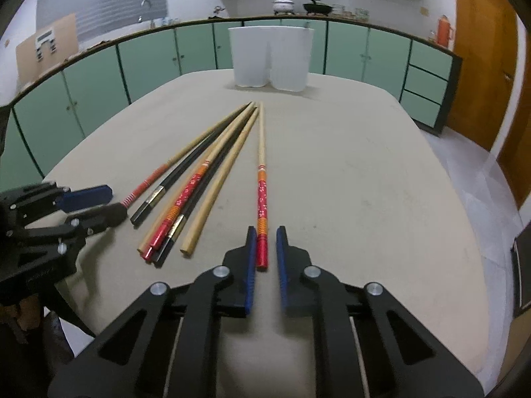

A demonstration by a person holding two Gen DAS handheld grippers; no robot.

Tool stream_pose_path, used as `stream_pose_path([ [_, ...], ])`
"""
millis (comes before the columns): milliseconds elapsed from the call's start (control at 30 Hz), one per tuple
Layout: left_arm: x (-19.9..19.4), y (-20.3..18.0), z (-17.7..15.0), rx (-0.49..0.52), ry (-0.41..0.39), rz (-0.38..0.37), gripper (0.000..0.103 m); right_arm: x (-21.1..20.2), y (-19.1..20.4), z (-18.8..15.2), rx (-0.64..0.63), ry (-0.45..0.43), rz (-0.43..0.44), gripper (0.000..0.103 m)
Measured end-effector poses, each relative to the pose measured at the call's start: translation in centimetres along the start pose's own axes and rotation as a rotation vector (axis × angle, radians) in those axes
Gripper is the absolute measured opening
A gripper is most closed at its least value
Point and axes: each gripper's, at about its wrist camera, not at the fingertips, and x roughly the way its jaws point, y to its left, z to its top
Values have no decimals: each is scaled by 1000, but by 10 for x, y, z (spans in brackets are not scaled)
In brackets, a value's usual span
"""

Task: Organize utensils
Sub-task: 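Move both tools back to the chopstick bundle, then grasp a red-striped chopstick with the left tool while the right tool grasps another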

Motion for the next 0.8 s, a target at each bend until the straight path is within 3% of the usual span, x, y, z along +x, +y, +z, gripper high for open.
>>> stream_pose_path([
  [67, 2, -1, 0, -9, -11, 20, 7, -1, 2, -1, 19, -7, -35, 6],
  [167, 1, 1, -1, -43, -32, 79, 6, -2, 2, -2, 53, -15, -115, 5],
  [333, -3, 4, -4, -56, -43, 154, 6, -2, 5, -5, 67, -19, -142, 6],
  [600, -2, 8, -5, -22, -14, 132, 13, -5, -1, -7, 85, -19, -84, 11],
  [800, -3, 16, -2, -62, 1, 76, 6, -7, -1, -5, 97, -10, -72, 5],
])
